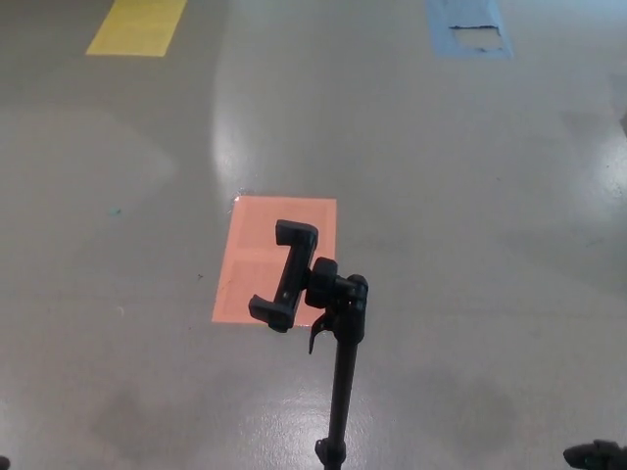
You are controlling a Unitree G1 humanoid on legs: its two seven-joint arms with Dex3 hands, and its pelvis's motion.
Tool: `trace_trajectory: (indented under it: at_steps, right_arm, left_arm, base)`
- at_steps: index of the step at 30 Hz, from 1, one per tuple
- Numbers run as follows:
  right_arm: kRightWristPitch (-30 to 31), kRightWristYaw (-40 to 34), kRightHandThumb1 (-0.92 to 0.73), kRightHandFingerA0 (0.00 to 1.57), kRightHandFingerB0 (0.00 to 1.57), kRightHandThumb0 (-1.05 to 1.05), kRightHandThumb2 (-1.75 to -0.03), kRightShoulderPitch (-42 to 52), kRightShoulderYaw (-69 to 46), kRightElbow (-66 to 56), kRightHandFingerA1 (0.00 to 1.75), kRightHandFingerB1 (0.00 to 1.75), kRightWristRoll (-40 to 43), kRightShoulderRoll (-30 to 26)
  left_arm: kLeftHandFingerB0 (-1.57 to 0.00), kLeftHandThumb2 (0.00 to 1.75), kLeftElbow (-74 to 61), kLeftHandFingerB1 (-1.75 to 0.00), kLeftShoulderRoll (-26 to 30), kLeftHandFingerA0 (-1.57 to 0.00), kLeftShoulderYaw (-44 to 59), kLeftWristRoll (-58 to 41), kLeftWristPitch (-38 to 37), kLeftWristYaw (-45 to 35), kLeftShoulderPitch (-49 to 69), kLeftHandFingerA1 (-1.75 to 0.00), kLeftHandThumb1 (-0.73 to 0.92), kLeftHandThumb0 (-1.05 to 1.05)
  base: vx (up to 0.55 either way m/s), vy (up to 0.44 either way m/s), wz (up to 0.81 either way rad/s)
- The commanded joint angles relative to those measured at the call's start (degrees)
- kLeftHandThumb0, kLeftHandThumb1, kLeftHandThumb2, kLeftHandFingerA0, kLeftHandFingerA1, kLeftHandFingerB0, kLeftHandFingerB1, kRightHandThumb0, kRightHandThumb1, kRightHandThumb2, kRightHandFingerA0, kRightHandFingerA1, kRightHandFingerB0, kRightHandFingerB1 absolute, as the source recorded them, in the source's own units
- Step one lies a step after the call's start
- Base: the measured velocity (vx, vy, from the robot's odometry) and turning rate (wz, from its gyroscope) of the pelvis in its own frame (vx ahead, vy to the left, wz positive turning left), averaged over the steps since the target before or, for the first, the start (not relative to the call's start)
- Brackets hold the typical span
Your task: The robot uses its left hand to grab the top of a phone stand kept on the floor and tilt it upwards to adjust its angle
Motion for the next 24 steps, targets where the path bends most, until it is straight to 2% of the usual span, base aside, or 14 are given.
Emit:
trace_trajectory:
  at_steps: [1,2,3,4,5,8,10,12,14,15,18,22,23,24]
  right_arm:
    - [-2.53,0.47,-0.84,0.24,0.21,-0.68,-0.65,-2.33,0.22,3.27,0.35,0.29,-0.34,-0.92]
    - [-2.70,0.45,-0.84,0.24,0.21,-0.67,-0.65,-2.79,0.14,3.61,0.35,0.29,-0.23,-0.97]
    - [-2.79,0.43,-0.84,0.24,0.21,-0.67,-0.65,-2.93,0.11,3.76,0.35,0.29,-0.20,-0.98]
    - [-2.93,0.41,-0.84,0.24,0.21,-0.67,-0.65,-3.10,0.14,3.87,0.35,0.29,-0.22,-0.97]
    - [-3.07,0.24,-0.84,0.25,0.21,-0.67,-0.65,-3.52,0.29,4.17,0.35,0.29,-0.39,-0.83]
    - [-3.23,0.01,-0.84,0.24,0.20,-0.67,-0.65,-3.98,0.46,4.50,0.35,0.29,-0.57,-0.59]
    - [-3.61,0.06,-0.84,0.24,0.20,-0.67,-0.65,-4.01,0.27,4.70,0.36,0.29,-0.39,-0.56]
    - [-3.90,-0.12,-0.84,0.25,0.20,-0.68,-0.65,-3.85,0.14,4.88,0.35,0.29,-0.36,-0.64]
    - [-4.00,-0.30,-0.84,0.25,0.20,-0.68,-0.65,-3.87,0.19,4.96,0.35,0.29,-0.49,-0.68]
    - [-3.83,-0.40,-0.84,0.24,0.20,-0.67,-0.65,-3.97,0.27,5.00,0.34,0.29,-0.61,-0.67]
    - [-3.88,-0.57,-0.84,0.24,0.20,-0.67,-0.65,-3.54,0.61,4.93,0.35,0.29,-1.03,-0.77]
    - [-3.93,-0.35,-0.84,0.24,0.20,-0.66,-0.65,-3.04,0.37,5.24,0.35,0.29,-0.72,-0.58]
    - [-4.02,0.06,-0.84,0.24,0.20,-0.66,-0.65,-2.97,0.15,5.37,0.34,0.29,-0.44,-0.69]
    - [-4.01,0.24,-0.84,0.24,0.20,-0.66,-0.65,-2.95,0.08,5.41,0.34,0.29,-0.34,-0.74]
  left_arm:
    - [-0.04,0.94,1.99,-0.35,1.24,-0.10,-0.44,0.23,-6.14,-4.30,-1.68,-0.40,0.61,-0.81]
    - [-0.11,0.65,2.16,-0.24,1.12,-0.17,-0.64,0.42,-6.53,-4.24,-2.07,-0.28,0.74,-0.81]
    - [-0.11,0.65,2.26,-0.24,1.09,-0.17,-0.69,0.48,-6.67,-4.23,-2.19,-0.28,0.74,-0.81]
    - [0.00,0.98,2.14,-0.28,1.07,-0.05,-0.92,0.71,-7.30,-3.89,-2.17,-0.40,0.61,-0.80]
    - [-0.10,0.96,1.72,-0.21,1.21,-0.10,-1.59,1.45,-9.17,-2.73,-2.12,-0.28,0.64,-0.87]
    - [-0.09,0.98,0.76,-0.18,1.67,-0.10,-3.21,3.17,-12.07,-0.31,-2.23,-0.27,0.65,-0.88]
    - [-0.09,0.99,-1.00,-0.19,2.15,-0.09,-5.41,5.66,-14.88,3.80,-2.47,-0.33,0.64,-0.88]
    - [-0.05,1.01,-5.88,-0.16,2.98,-0.06,-7.50,8.44,-18.90,7.76,-2.63,-0.15,0.65,-0.89]
    - [-0.05,1.01,-7.40,-0.16,3.36,-0.06,-8.07,8.92,-19.63,8.15,-2.71,-0.15,0.65,-0.89]
    - [0.00,1.03,-10.24,-0.21,4.23,-0.01,-8.60,9.80,-20.44,8.35,-2.68,-0.17,0.62,-0.82]
    - [0.00,1.03,-18.26,-0.19,6.57,-0.02,-9.51,11.83,-23.48,9.27,-1.87,-0.18,0.63,-0.84]
    - [0.00,1.02,-29.56,-0.18,9.66,-0.04,-9.25,14.24,-23.21,9.14,-1.00,-0.21,0.63,-0.83]
    - [0.00,0.64,-32.14,-0.17,10.54,-0.05,-9.00,14.88,-24.39,9.48,-1.43,-0.23,0.80,-0.83]
    - [0.00,0.64,-33.22,-0.17,10.89,-0.05,-8.94,15.20,-24.66,9.58,-1.55,-0.23,0.80,-0.83]
  base:
    - [0.00,0.000,0.00]
    - [0.00,0.000,0.00]
    - [0.00,0.000,0.00]
    - [0.00,0.000,0.00]
    - [0.00,0.000,0.00]
    - [0.00,0.000,0.00]
    - [0.00,0.000,0.00]
    - [0.00,0.000,0.00]
    - [0.00,0.000,0.00]
    - [0.00,0.000,0.00]
    - [0.00,0.000,0.00]
    - [0.00,0.000,0.00]
    - [0.00,0.000,0.00]
    - [0.00,0.000,0.00]
